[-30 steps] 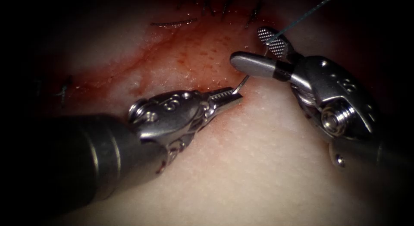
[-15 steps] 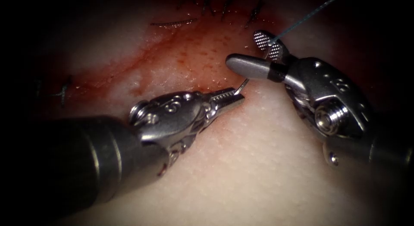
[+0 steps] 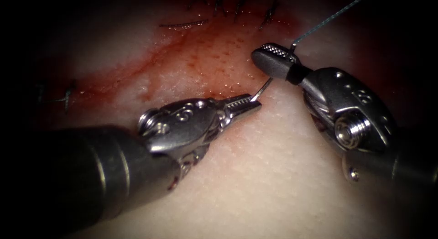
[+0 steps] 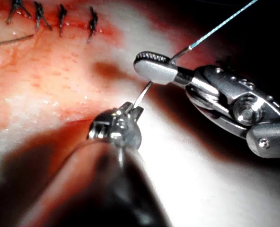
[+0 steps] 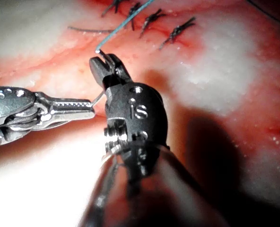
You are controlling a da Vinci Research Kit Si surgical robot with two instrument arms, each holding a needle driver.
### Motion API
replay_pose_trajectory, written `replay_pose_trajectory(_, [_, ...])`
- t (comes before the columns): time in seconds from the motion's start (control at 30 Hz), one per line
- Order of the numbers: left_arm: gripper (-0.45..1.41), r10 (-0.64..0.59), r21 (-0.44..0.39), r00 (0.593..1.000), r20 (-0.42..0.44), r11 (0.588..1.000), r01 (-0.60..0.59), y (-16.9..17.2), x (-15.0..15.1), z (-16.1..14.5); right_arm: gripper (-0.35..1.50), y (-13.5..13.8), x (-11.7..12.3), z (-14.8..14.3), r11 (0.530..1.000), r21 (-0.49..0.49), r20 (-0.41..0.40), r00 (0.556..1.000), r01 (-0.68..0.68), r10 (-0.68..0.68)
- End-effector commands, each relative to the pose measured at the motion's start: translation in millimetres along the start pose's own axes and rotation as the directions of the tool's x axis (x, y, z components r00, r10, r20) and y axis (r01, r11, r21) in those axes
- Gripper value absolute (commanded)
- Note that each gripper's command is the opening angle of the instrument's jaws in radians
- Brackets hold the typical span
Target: Wound Closure
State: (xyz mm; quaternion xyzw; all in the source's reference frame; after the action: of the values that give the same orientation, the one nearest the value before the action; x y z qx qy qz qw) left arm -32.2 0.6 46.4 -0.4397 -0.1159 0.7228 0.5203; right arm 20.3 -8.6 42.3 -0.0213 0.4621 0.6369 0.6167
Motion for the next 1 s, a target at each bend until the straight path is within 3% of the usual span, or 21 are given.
replay_pose_trajectory(0.03, [0.15, 0.004, -0.062, 0.999, -0.034, 0.998, -0.006, -0.1, -0.2, 1.1, -0.35, 0.1, -0.6, 0.8, 1.0, 0.006, 0.004, 1.0, -0.006, 0.006])
replay_pose_trajectory(0.07, [0.15, 0.004, -0.062, 0.999, -0.034, 0.998, -0.006, -0.1, -0.2, 1.1, -0.35, 0.1, -0.6, 0.8, 1.0, 0.006, 0.004, 1.0, -0.006, 0.006])
replay_pose_trajectory(0.1, [0.79, 0.017, -0.111, 0.997, -0.075, 0.993, -0.025, -0.3, -0.1, 1.3, -0.35, 0.3, -0.6, 0.9, 1.0, 0.014, 0.005, 1.0, 0.013, -0.013])
replay_pose_trajectory(0.13, [1.11, 0.02, -0.138, 0.995, -0.102, 0.99, -0.034, -0.5, 0.0, 1.5, -0.35, 0.4, -0.7, 0.9, 0.999, 0.024, 0.006, 1.0, 0.024, -0.025])
replay_pose_trajectory(0.17, [1.21, 0.03, -0.143, 0.992, -0.121, 0.989, -0.047, -0.6, 0.0, 1.6, -0.35, 0.5, -0.7, 0.9, 0.999, 0.033, 0.008, 0.999, 0.036, -0.037])
replay_pose_trajectory(0.27, [1.26, 0.038, -0.159, 0.986, -0.16, 0.985, -0.064, -0.9, 0.0, 1.6, -0.35, 0.6, -0.7, 1.0, 0.995, 0.062, 0.009, 0.997, 0.077, -0.078])
replay_pose_trajectory(0.37, [1.38, 0.084, -0.177, 0.98, -0.179, 0.977, -0.117, -1.6, 0.0, 0.9, -0.35, 1.0, -0.6, 1.5, 0.967, 0.136, -0.001, 0.976, 0.215, -0.217])
replay_pose_trajectory(0.5, [1.38, 0.081, -0.192, 0.981, -0.175, 0.975, -0.115, -2.0, 0.3, 0.1, -0.35, 1.6, -0.4, 2.1, 0.931, 0.203, -0.021, 0.952, 0.303, -0.305])
replay_pose_trajectory(0.63, [1.25, 0.072, -0.206, 0.981, -0.18, 0.973, -0.109, -2.8, 1.1, -1.7, -0.35, 2.5, -0.2, 3.2, 0.866, 0.296, -0.075, 0.914, 0.402, -0.399])
replay_pose_trajectory(0.67, [1.15, 0.093, -0.216, 0.979, -0.179, 0.968, -0.132, -3.3, 1.3, -2.9, -0.35, 2.9, 0.0, 3.8, 0.831, 0.331, -0.107, 0.893, 0.447, -0.437])
replay_pose_trajectory(0.7, [1.15, 0.093, -0.216, 0.979, -0.179, 0.968, -0.132, -3.3, 1.3, -2.9, -0.35, 2.9, 0.0, 3.8, 0.831, 0.331, -0.107, 0.893, 0.447, -0.437])
replay_pose_trajectory(0.73, [1.06, 0.105, -0.219, 0.978, -0.179, 0.965, -0.143, -3.5, 1.3, -3.5, -0.35, 3.0, 0.1, 4.1, 0.817, 0.346, -0.12, 0.886, 0.461, -0.448])
replay_pose_trajectory(0.77, [0.86, 0.14, -0.223, 0.973, -0.183, 0.958, -0.18, -3.9, 1.3, -4.6, -0.35, 3.1, 0.1, 4.6, 0.784, 0.37, -0.15, 0.864, 0.499, -0.48])
replay_pose_trajectory(0.87, [0.69, 0.194, -0.237, 0.967, -0.166, 0.944, -0.23, -4.4, 1.1, -5.8, -0.35, 2.8, 0.1, 5.3, 0.723, 0.383, -0.199, 0.816, 0.575, -0.543])
replay_pose_trajectory(0.93, [0.46, 0.231, -0.253, 0.958, -0.171, 0.929, -0.269, -4.6, 0.8, -6.2, -0.35, 2.6, 0.1, 5.7, 0.673, 0.382, -0.237, 0.771, 0.634, -0.591])
replay_pose_trajectory(0.97, [0.46, 0.231, -0.253, 0.958, -0.171, 0.929, -0.269, -4.6, 0.8, -6.2, -0.35, 2.6, 0.1, 5.7, 0.673, 0.382, -0.237, 0.771, 0.634, -0.591])
replay_pose_trajectory(1.0, [0.24, 0.286, -0.273, 0.94, -0.187, 0.904, -0.329, -4.8, 0.2, -6.5, -0.35, 2.2, 0.2, 6.2, 0.628, 0.389, -0.272, 0.736, 0.674, -0.62])
